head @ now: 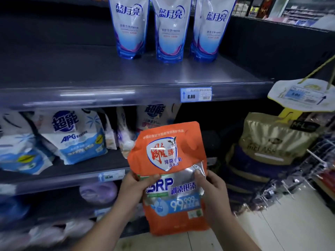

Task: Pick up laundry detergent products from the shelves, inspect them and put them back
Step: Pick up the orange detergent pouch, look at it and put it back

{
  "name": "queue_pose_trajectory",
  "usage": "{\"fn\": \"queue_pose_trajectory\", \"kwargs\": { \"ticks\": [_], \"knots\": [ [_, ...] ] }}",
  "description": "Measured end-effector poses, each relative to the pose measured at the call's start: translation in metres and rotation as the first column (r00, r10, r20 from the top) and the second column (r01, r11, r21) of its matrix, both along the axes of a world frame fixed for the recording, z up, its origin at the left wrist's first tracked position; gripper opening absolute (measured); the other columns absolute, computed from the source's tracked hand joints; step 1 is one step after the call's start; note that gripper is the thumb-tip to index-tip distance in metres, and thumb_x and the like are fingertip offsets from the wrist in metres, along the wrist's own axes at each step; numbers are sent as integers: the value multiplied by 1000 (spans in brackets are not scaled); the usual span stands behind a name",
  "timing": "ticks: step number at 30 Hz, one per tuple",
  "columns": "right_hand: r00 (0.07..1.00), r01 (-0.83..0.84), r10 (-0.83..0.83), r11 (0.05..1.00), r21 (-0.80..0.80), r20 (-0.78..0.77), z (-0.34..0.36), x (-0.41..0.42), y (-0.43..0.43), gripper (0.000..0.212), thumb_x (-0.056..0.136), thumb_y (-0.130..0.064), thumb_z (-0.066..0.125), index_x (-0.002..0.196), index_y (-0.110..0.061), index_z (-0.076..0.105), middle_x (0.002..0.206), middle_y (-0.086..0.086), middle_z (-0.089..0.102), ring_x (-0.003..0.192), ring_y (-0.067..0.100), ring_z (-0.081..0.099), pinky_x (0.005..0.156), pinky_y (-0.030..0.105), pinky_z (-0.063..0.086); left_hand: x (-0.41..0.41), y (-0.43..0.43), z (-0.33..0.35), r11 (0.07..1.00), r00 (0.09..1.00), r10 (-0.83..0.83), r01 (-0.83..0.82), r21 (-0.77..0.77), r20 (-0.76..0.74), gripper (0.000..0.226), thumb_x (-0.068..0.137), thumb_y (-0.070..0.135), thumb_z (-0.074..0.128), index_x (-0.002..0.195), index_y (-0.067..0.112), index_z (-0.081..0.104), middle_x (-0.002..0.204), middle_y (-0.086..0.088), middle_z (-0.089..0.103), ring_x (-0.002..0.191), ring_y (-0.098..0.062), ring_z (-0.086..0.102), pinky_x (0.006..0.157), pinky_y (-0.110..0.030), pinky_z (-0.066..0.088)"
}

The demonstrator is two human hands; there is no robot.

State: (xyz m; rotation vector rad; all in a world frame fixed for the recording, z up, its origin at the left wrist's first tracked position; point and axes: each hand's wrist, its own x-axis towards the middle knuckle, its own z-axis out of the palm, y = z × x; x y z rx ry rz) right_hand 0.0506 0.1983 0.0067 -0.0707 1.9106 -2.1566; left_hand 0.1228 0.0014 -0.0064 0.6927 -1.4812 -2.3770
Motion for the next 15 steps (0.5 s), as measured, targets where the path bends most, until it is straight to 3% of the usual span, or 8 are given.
{"fn": "queue_pose_trajectory", "kwargs": {
  "ticks": [2,6,8,10,11,13,15],
  "knots": [
    [998,-62,62,998,-16,-7,-2,15,3,28,87,-38,74,92,-10,76,94,25,78,86,44,76,76,53,62,12,-2,3,998,998,62,-62,-31,1,36,60,5,85,95,10,77,85,-14,82,65,-25,80,50,-30,61],
    [986,-141,140,990,-2,-87,0,16,25,41,80,-52,81,81,-14,66,79,9,70,74,27,65,61,31,52,32,-6,17,994,997,62,-65,-91,-38,32,62,5,86,93,9,80,91,-18,82,76,-32,80,70,-41,65],
    [949,-295,290,955,-24,-125,4,8,36,40,77,-42,84,106,-18,69,102,4,78,91,20,74,71,23,58,37,-5,27,997,999,27,-29,-76,-25,37,58,9,87,94,8,80,93,-18,82,82,-35,80,80,-44,63],
    [872,-479,478,878,16,-104,6,5,35,73,75,-29,88,140,-24,56,135,3,72,121,20,71,92,33,61,39,-4,34,996,1000,-24,23,-88,-7,39,58,11,88,96,7,79,96,-19,82,87,-37,80,85,-46,61],
    [832,-548,549,836,33,-85,6,5,32,86,73,-27,92,148,-24,48,143,5,68,129,23,67,99,39,59,39,-4,37,995,999,-42,42,-86,-4,38,59,10,87,96,6,80,96,-21,81,85,-37,80,84,-46,62],
    [816,-571,573,820,42,-75,3,7,24,86,69,-28,97,143,-22,53,140,10,70,128,31,68,101,44,59,39,-6,41,997,998,-61,61,-39,8,32,60,8,86,90,2,79,90,-24,80,72,-35,80,68,-41,65],
    [892,-446,448,894,31,-69,-1,10,19,72,63,-38,100,125,-20,69,125,16,77,116,40,73,95,51,62,38,-8,43,998,997,-69,69,15,28,27,59,11,86,84,2,80,86,-25,80,64,-32,79,56,-36,63]
  ]
}}
